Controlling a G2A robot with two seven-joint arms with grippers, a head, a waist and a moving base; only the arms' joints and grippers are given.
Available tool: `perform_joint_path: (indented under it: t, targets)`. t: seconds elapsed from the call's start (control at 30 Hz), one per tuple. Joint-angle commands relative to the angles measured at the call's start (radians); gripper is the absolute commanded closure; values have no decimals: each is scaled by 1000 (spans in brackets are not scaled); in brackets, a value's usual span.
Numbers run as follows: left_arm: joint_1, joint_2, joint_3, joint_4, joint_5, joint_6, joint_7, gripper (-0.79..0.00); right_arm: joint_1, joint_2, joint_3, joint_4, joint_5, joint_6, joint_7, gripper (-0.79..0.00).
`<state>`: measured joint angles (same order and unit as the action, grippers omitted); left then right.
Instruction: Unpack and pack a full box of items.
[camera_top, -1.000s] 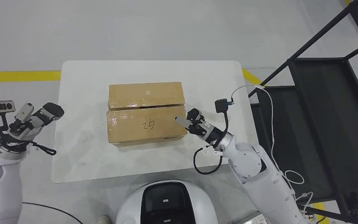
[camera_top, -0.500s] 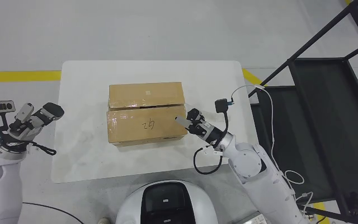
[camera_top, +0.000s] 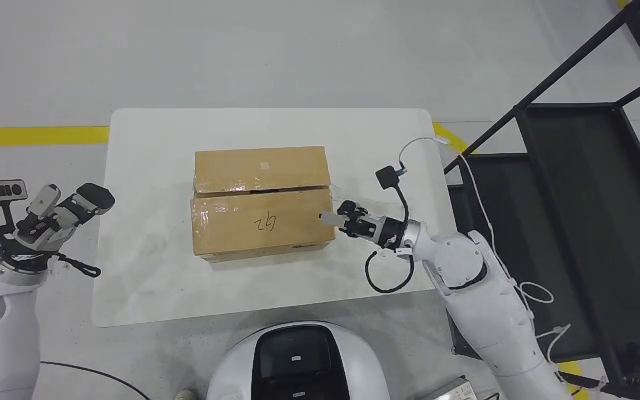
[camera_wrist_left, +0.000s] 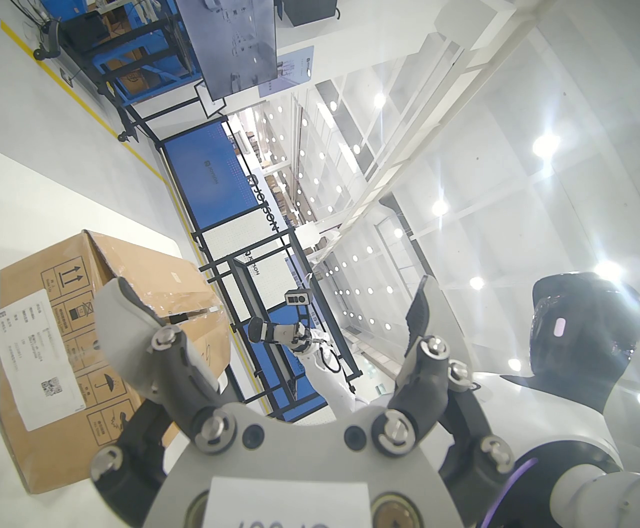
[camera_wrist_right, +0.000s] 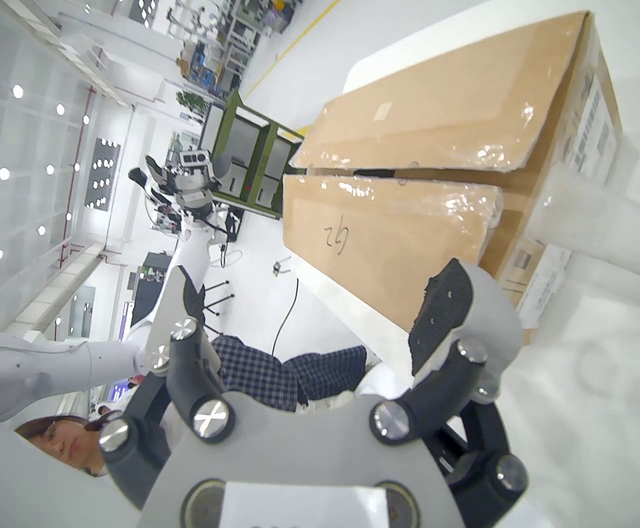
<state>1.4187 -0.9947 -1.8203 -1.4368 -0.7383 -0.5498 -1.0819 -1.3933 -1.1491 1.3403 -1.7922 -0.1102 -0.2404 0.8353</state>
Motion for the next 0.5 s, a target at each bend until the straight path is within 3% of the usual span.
perform_joint_path:
  t: [0.0, 0.13, 0.47]
  targets:
    - [0, 0, 0, 0, 0, 0, 0, -785, 38, 3, -7, 30, 0, -25, 78, -785]
    - [0, 0, 0, 0, 0, 0, 0, -785, 98, 4, -23, 81, 20, -34, 114, -785]
    - [0, 0, 0, 0, 0, 0, 0, -785, 98, 4, -23, 81, 20, -34, 114, -785]
